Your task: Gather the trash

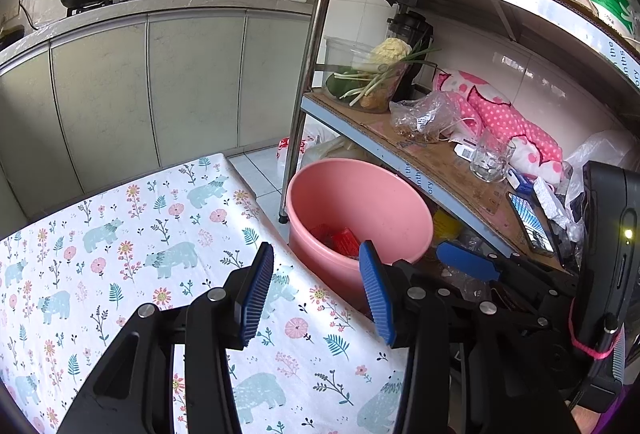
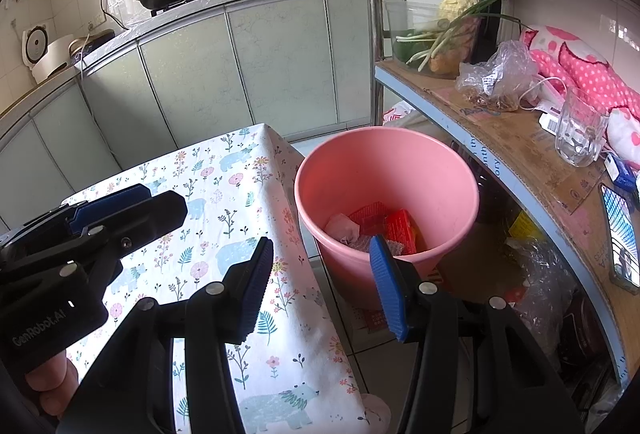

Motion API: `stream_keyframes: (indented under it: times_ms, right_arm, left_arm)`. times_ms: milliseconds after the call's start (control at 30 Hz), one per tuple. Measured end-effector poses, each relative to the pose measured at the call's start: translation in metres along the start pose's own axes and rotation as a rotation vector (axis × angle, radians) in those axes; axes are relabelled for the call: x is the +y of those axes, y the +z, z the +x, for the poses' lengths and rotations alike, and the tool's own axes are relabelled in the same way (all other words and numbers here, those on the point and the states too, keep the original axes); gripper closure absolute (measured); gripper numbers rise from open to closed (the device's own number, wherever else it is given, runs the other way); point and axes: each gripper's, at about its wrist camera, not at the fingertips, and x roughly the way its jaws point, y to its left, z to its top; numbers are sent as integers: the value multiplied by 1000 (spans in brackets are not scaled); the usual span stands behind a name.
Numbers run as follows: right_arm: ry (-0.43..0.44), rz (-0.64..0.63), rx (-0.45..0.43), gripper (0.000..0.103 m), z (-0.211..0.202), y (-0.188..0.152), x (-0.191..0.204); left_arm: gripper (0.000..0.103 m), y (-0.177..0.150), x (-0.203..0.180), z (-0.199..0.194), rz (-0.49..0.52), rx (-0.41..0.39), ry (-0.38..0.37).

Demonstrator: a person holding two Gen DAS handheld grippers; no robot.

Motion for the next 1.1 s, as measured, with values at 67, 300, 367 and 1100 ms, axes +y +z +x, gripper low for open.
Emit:
stream_keyframes:
  times_ms: [67, 300, 367, 1100]
  right_arm:
    - [1, -1, 1, 52, 1, -1, 0]
    - [0, -2, 1, 52, 1, -1, 0]
    - [1, -1, 2, 52, 2, -1, 0]
    - [-2, -7, 10, 52, 8, -3, -1]
  left_arm:
    - [59, 0, -1, -1, 3, -2, -2]
    - [59, -1, 0, -2, 9, -4, -6]
    - [59, -2, 0, -2, 10, -4, -6]
    - [59, -3, 1, 1, 12, 3, -7]
